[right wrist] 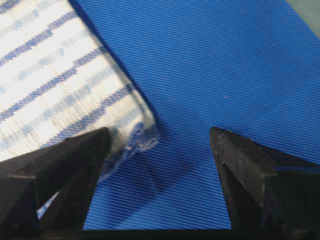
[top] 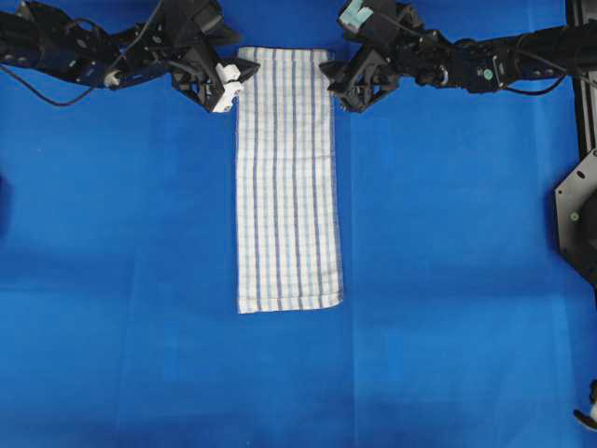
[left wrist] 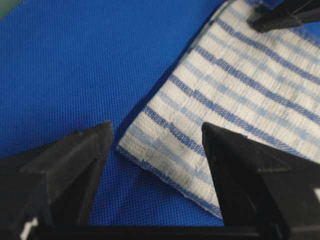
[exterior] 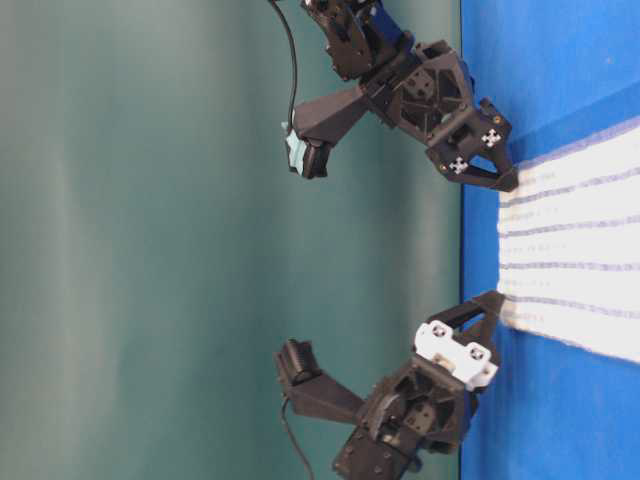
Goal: Fold the blue towel.
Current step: 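Move both grippers to the strip's top corners and pinch them, then fold the top end down toward the bottom end with both grippers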
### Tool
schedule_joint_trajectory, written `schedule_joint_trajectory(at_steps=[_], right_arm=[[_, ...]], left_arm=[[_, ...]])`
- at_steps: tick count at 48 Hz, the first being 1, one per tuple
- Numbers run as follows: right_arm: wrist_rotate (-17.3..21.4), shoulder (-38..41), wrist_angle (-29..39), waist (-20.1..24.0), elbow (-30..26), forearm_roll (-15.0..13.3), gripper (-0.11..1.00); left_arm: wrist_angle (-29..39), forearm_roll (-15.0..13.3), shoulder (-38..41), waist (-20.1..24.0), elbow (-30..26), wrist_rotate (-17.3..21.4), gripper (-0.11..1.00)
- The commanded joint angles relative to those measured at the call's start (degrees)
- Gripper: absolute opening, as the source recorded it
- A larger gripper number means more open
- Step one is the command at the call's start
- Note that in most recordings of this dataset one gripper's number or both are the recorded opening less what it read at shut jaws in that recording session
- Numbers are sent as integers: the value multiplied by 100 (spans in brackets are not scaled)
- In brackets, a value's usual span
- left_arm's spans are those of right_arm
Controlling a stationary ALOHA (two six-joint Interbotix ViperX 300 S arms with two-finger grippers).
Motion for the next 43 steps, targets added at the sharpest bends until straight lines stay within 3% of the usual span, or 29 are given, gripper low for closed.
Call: schedule_joint_trajectory(at_steps=[1, 7, 11, 21, 24, 43], right_arm=[[0, -53, -26, 0, -97, 18, 89], [9, -53, -9, 0, -88, 18, 82], [9, -53, 0, 26, -88, 18, 72], [9, -53, 9, 141, -79, 18, 18], [9, -53, 9, 141, -70, 18, 8], [-44, -387, 9, 97, -26, 9, 7]], left_arm=[[-70, -9, 35, 0, -114, -53, 65], [-70, -18, 167, -26, -149, -62, 63], [-70, -18, 220, -53, -158, -62, 54], [-70, -9, 211, -105, -185, 0, 9], [-70, -9, 220, -132, -202, 26, 4], [-44, 9, -220, -158, -202, 246, 4]])
